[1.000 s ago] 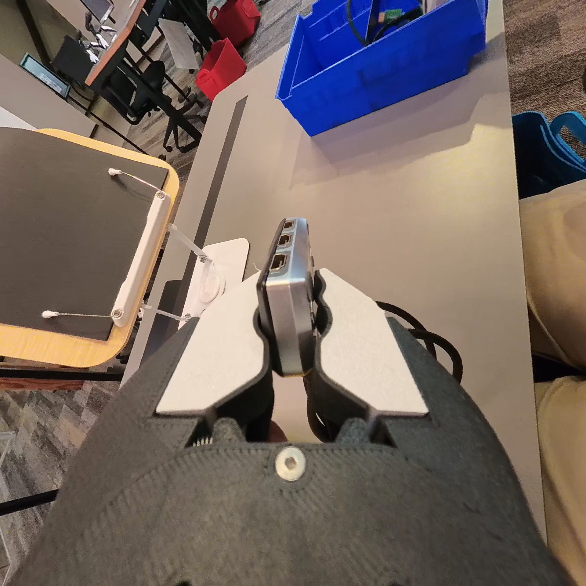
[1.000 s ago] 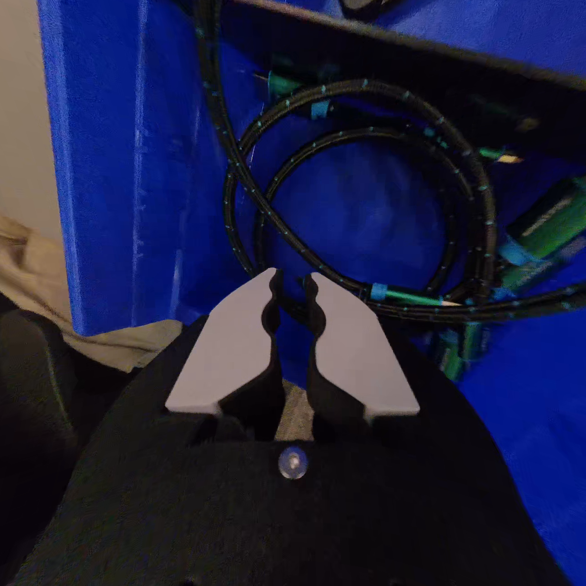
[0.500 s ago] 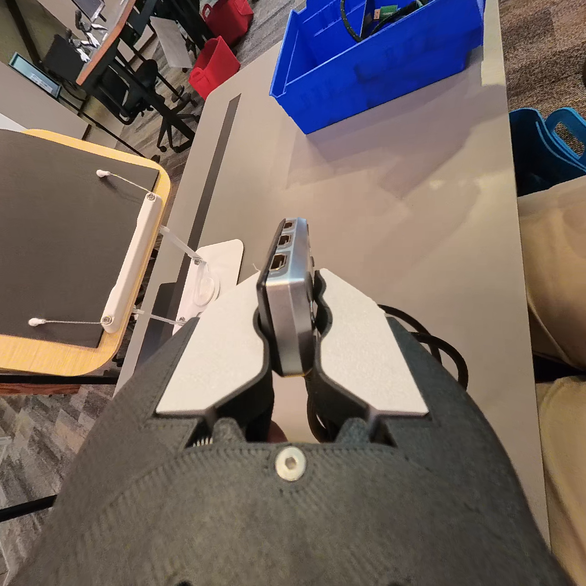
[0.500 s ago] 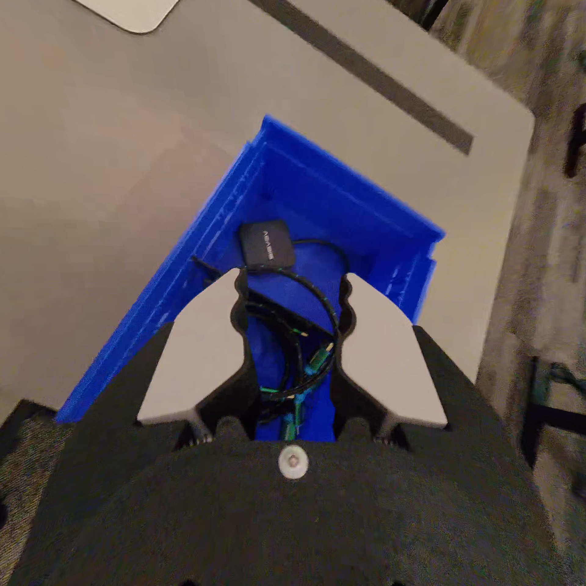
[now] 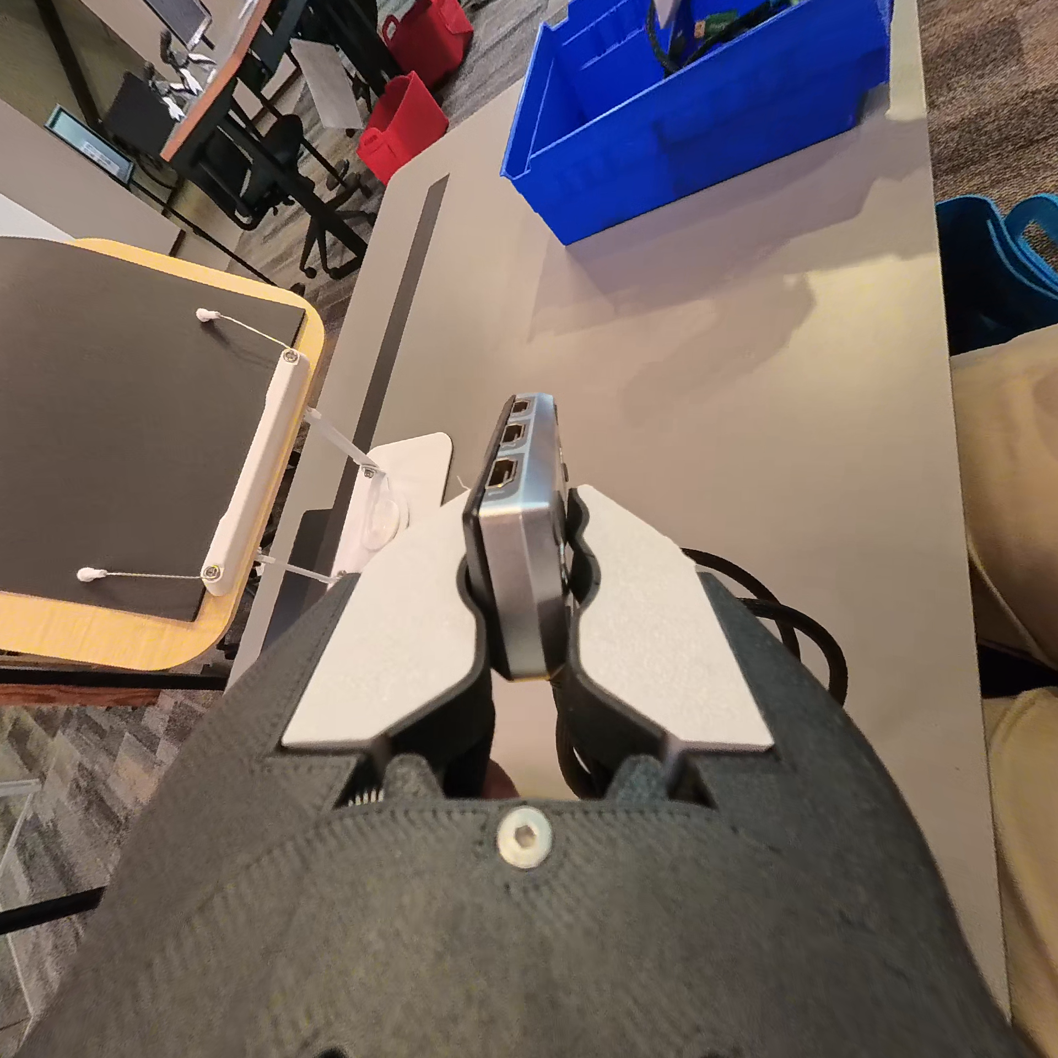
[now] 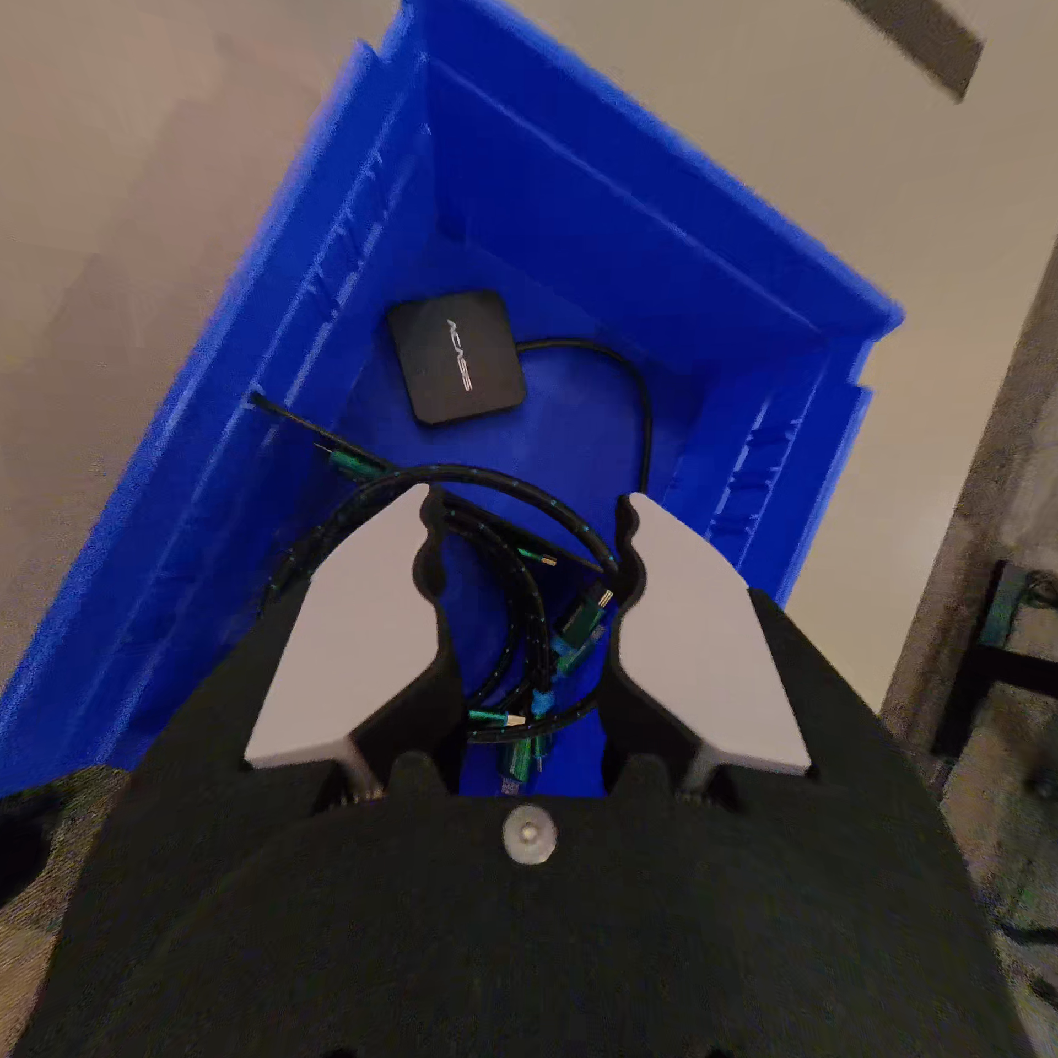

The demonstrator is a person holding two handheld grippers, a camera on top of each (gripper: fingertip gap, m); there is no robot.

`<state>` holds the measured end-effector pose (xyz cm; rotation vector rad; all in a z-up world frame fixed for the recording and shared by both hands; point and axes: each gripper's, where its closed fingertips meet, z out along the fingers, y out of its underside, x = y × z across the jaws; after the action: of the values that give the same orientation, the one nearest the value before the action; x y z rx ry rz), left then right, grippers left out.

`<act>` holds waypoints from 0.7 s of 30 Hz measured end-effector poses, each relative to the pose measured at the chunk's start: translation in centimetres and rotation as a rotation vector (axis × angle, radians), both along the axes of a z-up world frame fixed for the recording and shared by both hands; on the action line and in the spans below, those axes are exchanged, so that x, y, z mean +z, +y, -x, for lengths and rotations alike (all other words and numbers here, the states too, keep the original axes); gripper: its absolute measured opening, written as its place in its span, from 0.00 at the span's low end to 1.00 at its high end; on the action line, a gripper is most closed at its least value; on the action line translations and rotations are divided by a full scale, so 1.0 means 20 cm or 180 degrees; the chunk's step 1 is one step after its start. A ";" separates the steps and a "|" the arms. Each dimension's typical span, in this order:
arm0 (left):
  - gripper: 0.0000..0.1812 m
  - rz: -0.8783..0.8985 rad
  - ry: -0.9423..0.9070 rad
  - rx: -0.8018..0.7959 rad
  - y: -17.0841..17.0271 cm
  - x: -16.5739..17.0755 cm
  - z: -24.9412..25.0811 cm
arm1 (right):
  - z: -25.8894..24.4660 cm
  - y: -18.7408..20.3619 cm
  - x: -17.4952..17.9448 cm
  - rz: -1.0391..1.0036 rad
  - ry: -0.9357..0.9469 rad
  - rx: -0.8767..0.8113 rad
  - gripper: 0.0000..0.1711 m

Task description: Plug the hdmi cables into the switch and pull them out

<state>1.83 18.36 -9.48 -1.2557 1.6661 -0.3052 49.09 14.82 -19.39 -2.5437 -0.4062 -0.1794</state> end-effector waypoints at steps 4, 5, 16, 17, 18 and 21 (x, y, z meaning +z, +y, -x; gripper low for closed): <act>0.14 -0.0022 -0.0140 -0.0021 -0.02 0.05 -0.03 | 0.41 0.03 0.30 -0.0591 0.0128 0.0730 0.33; 0.14 -0.0025 -0.0207 -0.0032 -0.03 0.07 -0.04 | 0.60 0.03 0.36 -0.0691 0.0296 0.1050 0.34; 0.14 0.0367 -0.1119 -0.0399 -0.21 0.32 -0.12 | 2.12 -0.08 0.38 -0.0737 0.1491 0.3265 0.42; 0.14 0.0398 -0.1178 -0.0441 -0.22 0.34 -0.13 | 2.18 -0.07 0.37 -0.0698 0.1610 0.3309 0.47; 0.14 0.0407 -0.1221 -0.0470 -0.24 0.35 -0.14 | 2.23 -0.06 0.37 -0.0663 0.1729 0.3347 0.52; 0.13 0.0384 -0.1183 -0.0507 -0.26 0.34 -0.16 | 2.35 -0.03 0.39 -0.0730 0.1977 0.3449 0.55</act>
<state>5.03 13.10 -2.70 -1.0764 1.4423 -0.7018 2.13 14.22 -11.64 -1.7078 -1.2986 0.8710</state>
